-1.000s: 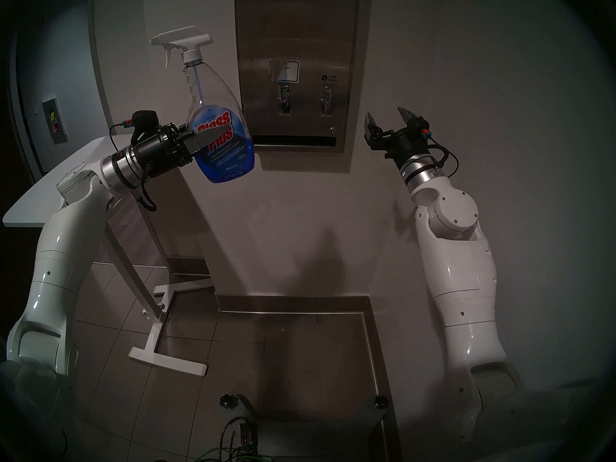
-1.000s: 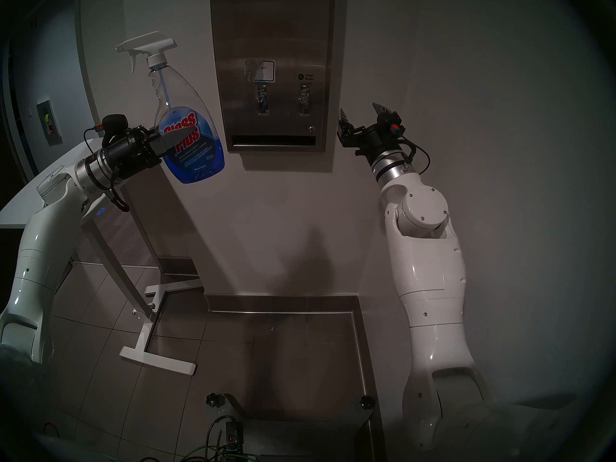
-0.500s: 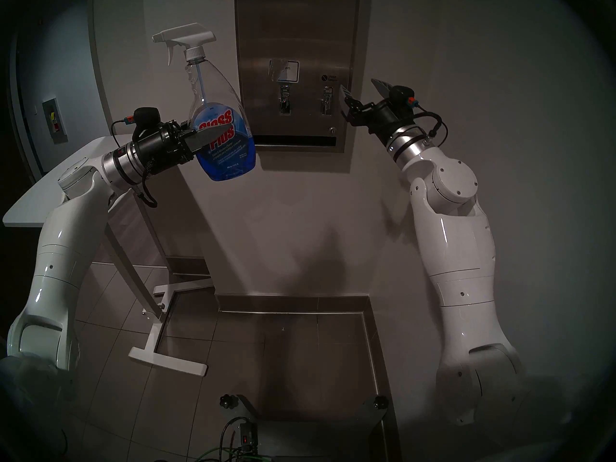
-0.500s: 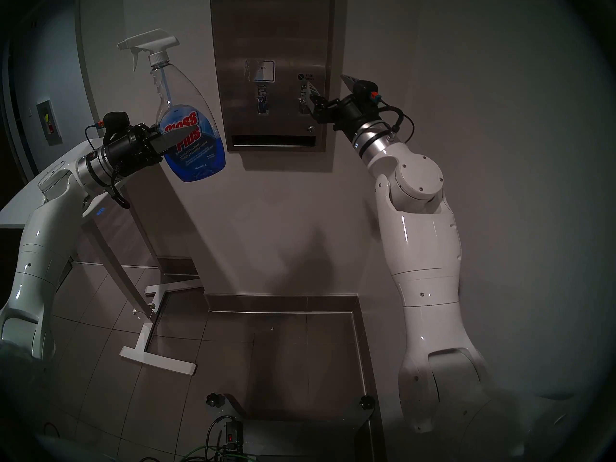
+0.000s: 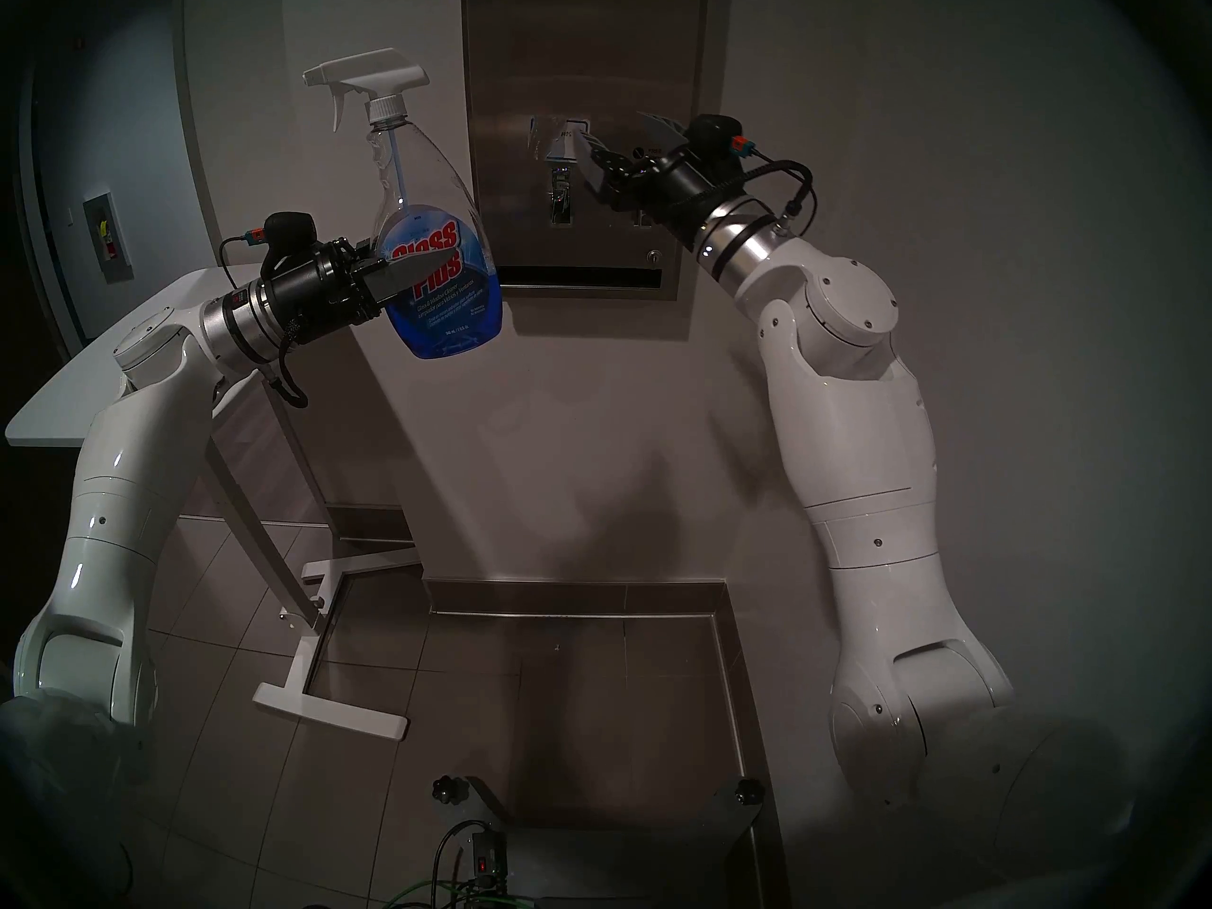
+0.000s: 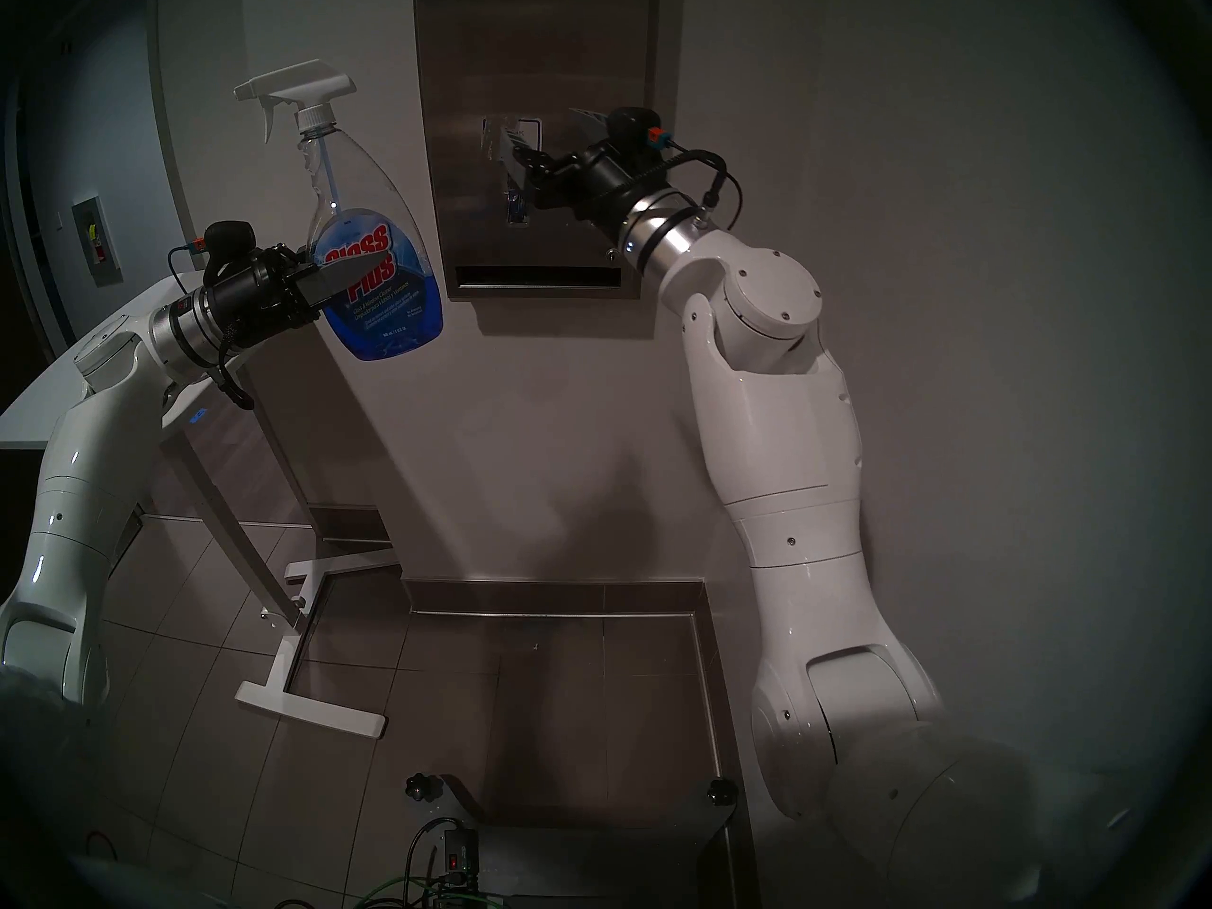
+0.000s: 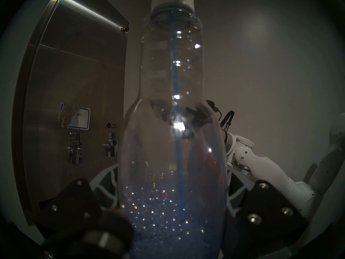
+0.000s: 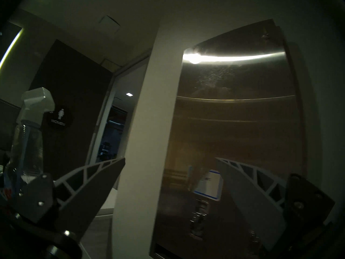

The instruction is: Pick up the cleaner bottle and spray the cleaner onto the surface

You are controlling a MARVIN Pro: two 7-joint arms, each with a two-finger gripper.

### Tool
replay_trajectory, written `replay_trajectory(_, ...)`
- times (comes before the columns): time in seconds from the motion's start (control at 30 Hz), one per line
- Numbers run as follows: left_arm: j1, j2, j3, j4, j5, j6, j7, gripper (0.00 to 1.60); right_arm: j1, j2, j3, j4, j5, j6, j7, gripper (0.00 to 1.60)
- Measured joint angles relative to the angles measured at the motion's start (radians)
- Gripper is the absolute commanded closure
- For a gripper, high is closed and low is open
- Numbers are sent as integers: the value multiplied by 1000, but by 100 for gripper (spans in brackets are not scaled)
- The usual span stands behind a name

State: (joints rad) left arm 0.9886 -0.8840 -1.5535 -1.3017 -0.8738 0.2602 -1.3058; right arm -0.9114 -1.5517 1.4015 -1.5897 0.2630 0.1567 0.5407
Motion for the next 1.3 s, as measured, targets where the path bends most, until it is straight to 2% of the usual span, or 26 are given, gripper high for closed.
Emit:
replay_trajectory(0.27, -7, -2, 0, 8, 12, -3, -13, 160, 58, -38, -22, 68, 33, 61, 60, 0)
replay_trajectory(0.57, -15, -6, 0, 17, 25, -7, -28, 160, 116, -58, -9, 136, 69, 142, 139, 0)
replay_trajectory(0.97, -29, -13, 0, 33, 35, -12, -49, 160, 195, -40, 51, 177, 129, 241, 280, 0)
replay_trajectory(1.3, -50, -25, 0, 55, 40, -16, -73, 160, 270, -14, 80, 275, 168, 306, 406, 0)
